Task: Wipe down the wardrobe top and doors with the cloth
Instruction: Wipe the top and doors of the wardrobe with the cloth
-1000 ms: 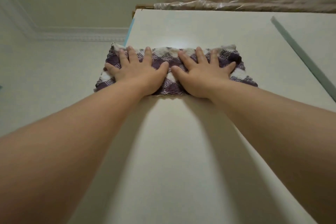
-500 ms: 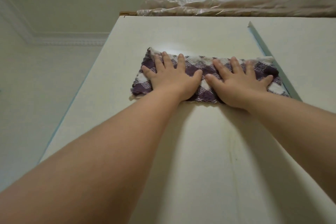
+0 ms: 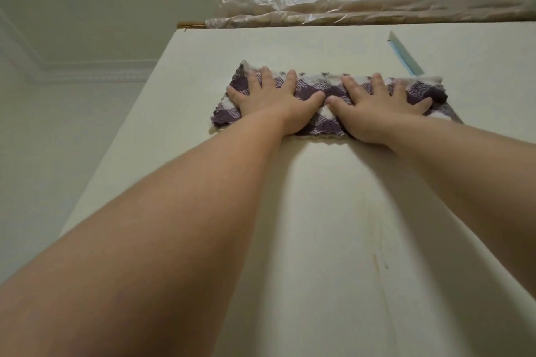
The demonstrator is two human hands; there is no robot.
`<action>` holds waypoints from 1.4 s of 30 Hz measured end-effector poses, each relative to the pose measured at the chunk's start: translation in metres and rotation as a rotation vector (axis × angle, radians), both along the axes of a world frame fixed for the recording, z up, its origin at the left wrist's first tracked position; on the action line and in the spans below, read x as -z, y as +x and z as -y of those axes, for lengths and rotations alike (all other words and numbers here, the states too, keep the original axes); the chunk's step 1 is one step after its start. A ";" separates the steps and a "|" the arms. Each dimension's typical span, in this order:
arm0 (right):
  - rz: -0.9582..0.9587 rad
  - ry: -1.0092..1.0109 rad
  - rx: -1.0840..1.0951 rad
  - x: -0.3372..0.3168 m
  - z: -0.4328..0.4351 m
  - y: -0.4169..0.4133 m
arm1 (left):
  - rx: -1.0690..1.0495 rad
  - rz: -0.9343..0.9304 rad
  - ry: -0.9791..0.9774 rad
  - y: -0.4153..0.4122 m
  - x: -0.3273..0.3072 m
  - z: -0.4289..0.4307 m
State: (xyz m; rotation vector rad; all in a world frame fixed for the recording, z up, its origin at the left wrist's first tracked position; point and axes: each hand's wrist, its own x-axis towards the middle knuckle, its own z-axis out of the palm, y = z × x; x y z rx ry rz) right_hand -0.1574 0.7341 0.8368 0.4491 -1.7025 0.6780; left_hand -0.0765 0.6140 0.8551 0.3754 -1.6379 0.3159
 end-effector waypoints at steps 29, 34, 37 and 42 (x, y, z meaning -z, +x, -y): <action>-0.192 0.256 -0.053 -0.001 0.100 0.068 | -0.083 -0.134 0.168 0.074 0.034 0.113; -0.133 0.186 -0.023 -0.007 0.042 0.027 | -0.061 -0.059 0.075 0.037 0.028 0.058; -0.118 0.146 -0.023 -0.001 0.017 0.009 | -0.037 -0.045 0.055 0.021 0.028 0.031; -0.106 0.123 -0.038 0.015 0.001 0.001 | -0.025 -0.014 0.048 0.012 0.039 0.015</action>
